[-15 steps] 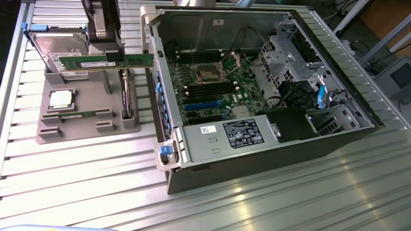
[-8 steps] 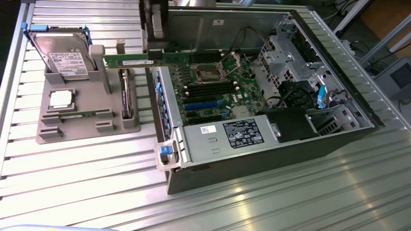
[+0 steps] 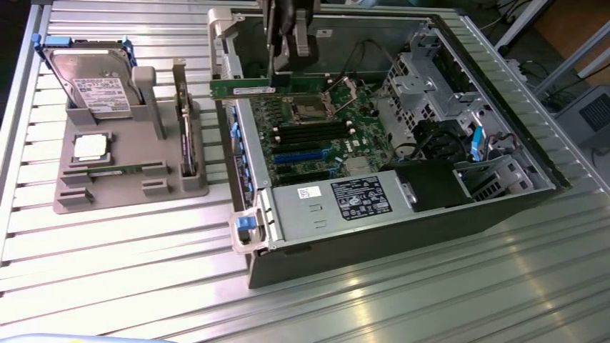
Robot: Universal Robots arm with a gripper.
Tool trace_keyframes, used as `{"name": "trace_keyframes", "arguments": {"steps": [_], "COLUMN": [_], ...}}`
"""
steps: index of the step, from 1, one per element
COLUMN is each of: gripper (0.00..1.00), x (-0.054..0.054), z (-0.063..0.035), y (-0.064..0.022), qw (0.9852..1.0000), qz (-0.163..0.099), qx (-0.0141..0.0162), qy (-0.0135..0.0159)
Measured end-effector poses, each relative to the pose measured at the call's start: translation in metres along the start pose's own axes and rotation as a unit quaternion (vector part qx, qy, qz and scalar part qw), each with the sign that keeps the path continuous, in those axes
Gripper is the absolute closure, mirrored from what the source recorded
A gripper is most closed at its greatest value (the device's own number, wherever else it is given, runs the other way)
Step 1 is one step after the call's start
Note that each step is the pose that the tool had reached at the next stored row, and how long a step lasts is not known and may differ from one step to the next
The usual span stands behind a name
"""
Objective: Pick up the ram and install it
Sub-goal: 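Pick up the ram and move it above insertion slot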
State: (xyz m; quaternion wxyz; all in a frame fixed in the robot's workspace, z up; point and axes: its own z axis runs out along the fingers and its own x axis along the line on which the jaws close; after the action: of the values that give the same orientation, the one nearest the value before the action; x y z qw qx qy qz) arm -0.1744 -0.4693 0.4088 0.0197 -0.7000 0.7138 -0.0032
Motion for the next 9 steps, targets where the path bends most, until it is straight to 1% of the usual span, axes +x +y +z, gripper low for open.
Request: {"name": "trace_keyframes", "arguments": {"steps": [1, 2, 7, 9], "gripper": [0.88, 0.88, 0.88, 0.88], "x": [0.000, 0.000, -0.001, -0.001], "z": [0.0003, 0.0007, 0.0022, 0.0032], "y": [-0.0046, -0.0123, -0.0375, -0.0538], "qw": [1.0000, 1.0000, 1.0000, 1.0000], "qz": [0.000, 0.000, 0.000, 0.000], "qx": [0.0000, -0.0001, -0.0001, -0.0001], "qy": [0.0000, 0.0000, 0.0001, 0.0001]}}
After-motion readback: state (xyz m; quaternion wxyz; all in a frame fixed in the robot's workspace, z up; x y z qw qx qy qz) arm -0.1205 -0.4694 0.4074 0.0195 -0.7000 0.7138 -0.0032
